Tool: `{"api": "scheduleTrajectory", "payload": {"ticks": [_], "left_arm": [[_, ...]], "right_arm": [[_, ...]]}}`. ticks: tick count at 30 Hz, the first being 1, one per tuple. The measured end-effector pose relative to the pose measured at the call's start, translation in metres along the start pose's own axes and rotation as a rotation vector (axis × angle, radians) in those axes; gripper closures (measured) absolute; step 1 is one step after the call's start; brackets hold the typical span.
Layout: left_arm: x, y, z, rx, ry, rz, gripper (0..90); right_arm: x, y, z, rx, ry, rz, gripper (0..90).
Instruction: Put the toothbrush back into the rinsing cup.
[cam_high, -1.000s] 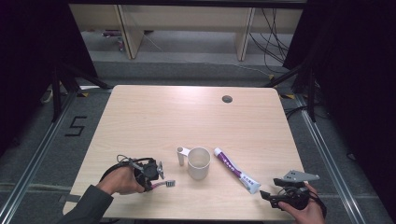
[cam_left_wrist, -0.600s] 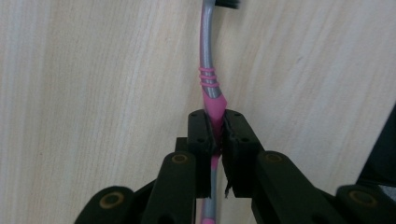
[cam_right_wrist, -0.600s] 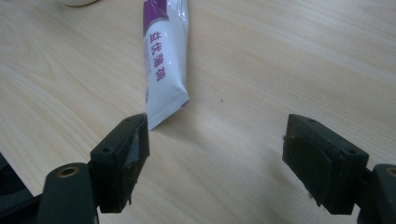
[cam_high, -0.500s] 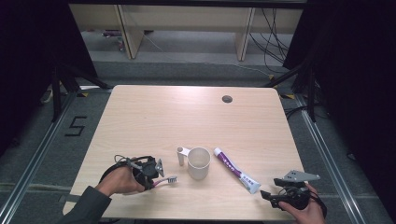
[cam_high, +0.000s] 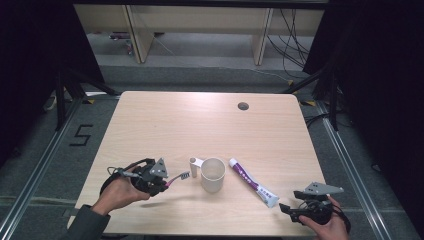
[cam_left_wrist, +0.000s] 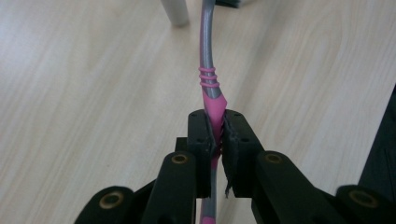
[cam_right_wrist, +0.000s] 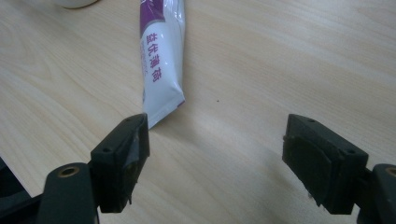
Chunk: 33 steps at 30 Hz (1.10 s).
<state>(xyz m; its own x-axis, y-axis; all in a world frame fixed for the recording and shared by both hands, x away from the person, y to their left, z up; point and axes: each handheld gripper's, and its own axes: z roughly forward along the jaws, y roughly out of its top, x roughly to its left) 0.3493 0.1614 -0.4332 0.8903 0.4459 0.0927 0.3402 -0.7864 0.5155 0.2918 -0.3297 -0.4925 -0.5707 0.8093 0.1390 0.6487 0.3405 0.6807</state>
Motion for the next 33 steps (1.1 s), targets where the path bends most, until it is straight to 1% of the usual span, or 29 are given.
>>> {"api": "scheduleTrajectory", "payload": {"ticks": [3,4,5,6,7,8,9,10,11,12,13,14,15,16,17,18,19,20,22,23,24,25,27,28,30,31,32,33], "left_arm": [[0.003,-0.001,-0.006,-0.085,0.026,-0.038,81.9],[0.003,-0.002,-0.007,-0.114,0.028,-0.059,81.9],[0.004,-0.003,-0.007,-0.137,0.039,-0.062,81.9],[0.003,-0.004,-0.007,-0.176,0.056,-0.084,81.9],[0.004,-0.005,-0.008,-0.195,0.055,-0.095,81.9],[0.003,-0.006,-0.008,-0.215,0.064,-0.107,81.9],[0.003,-0.007,-0.008,-0.239,0.073,-0.121,81.9],[0.004,-0.007,-0.008,-0.253,0.059,-0.132,81.8],[0.004,-0.008,-0.008,-0.279,0.064,-0.139,81.9],[0.003,-0.008,-0.008,-0.303,0.072,-0.156,81.9],[0.004,-0.008,-0.008,-0.314,0.063,-0.158,81.9],[0.004,-0.009,-0.009,-0.340,0.076,-0.167,81.8],[0.004,-0.009,-0.009,-0.365,0.082,-0.184,81.9],[0.005,-0.009,-0.010,-0.385,0.087,-0.187,81.9],[0.003,-0.008,-0.010,-0.429,0.106,-0.214,81.9],[0.003,-0.007,-0.011,-0.448,0.123,-0.222,81.9],[0.004,-0.007,-0.012,-0.462,0.132,-0.214,81.8],[0.003,-0.006,-0.013,-0.480,0.149,-0.215,81.8],[0.002,-0.005,-0.014,-0.490,0.167,-0.216,81.8],[0.002,-0.005,-0.015,-0.503,0.176,-0.219,81.8],[0.002,-0.004,-0.015,-0.507,0.177,-0.219,81.9],[0.002,-0.004,-0.015,-0.526,0.188,-0.222,81.8],[0.003,-0.004,-0.016,-0.545,0.199,-0.231,81.8],[0.004,-0.004,-0.016,-0.563,0.208,-0.234,81.8],[0.003,-0.004,-0.015,-0.569,0.213,-0.239,81.8],[0.002,-0.004,-0.015,-0.581,0.221,-0.250,81.8],[0.003,-0.004,-0.015,-0.586,0.216,-0.253,81.8],[0.003,-0.004,-0.015,-0.595,0.228,-0.256,81.8]], "right_arm": [[0.000,0.000,0.000,-0.004,-0.001,-0.003,23.7],[-0.001,0.000,0.000,-0.007,0.005,-0.003,23.7],[-0.001,0.000,0.000,-0.005,0.008,0.000,23.7],[-0.002,0.000,0.000,-0.013,0.003,-0.016,23.7],[-0.003,0.000,0.000,-0.009,-0.004,-0.024,23.7],[-0.001,0.000,0.000,0.000,0.007,0.006,23.7],[0.000,0.000,-0.001,0.002,0.009,0.006,23.7],[-0.001,0.000,0.000,-0.007,0.007,0.005,23.7],[-0.001,0.000,0.000,-0.008,0.009,0.005,23.7],[-0.002,0.000,0.001,-0.010,0.003,-0.009,23.7],[-0.001,0.000,0.000,-0.003,0.007,0.002,23.7],[-0.001,0.000,0.000,-0.006,0.007,-0.003,23.7],[-0.001,0.000,0.000,-0.006,0.007,-0.002,23.7],[-0.001,0.000,0.000,-0.005,0.010,-0.001,23.7],[-0.003,0.000,0.000,-0.007,-0.003,-0.026,23.7],[-0.004,0.000,0.000,-0.009,-0.005,-0.028,23.6],[-0.001,0.000,0.000,-0.003,0.009,0.004,23.7],[-0.001,0.000,0.000,-0.004,0.008,0.002,23.7],[-0.001,0.000,0.001,-0.010,0.007,0.001,23.7],[-0.002,0.000,0.001,-0.014,0.003,-0.014,23.7],[-0.002,0.000,0.000,-0.008,0.003,-0.013,23.7],[-0.001,0.000,0.000,-0.004,0.005,-0.002,23.6],[-0.001,0.000,0.000,-0.004,0.008,-0.004,23.7],[-0.001,0.000,0.001,-0.010,0.011,0.003,23.7],[-0.001,0.000,0.000,-0.004,0.007,-0.004,23.7],[-0.001,0.000,0.000,-0.006,0.006,-0.006,23.6],[-0.001,0.000,0.000,-0.005,0.007,-0.003,23.7],[-0.001,0.000,0.000,-0.002,0.008,0.002,23.7]]}}
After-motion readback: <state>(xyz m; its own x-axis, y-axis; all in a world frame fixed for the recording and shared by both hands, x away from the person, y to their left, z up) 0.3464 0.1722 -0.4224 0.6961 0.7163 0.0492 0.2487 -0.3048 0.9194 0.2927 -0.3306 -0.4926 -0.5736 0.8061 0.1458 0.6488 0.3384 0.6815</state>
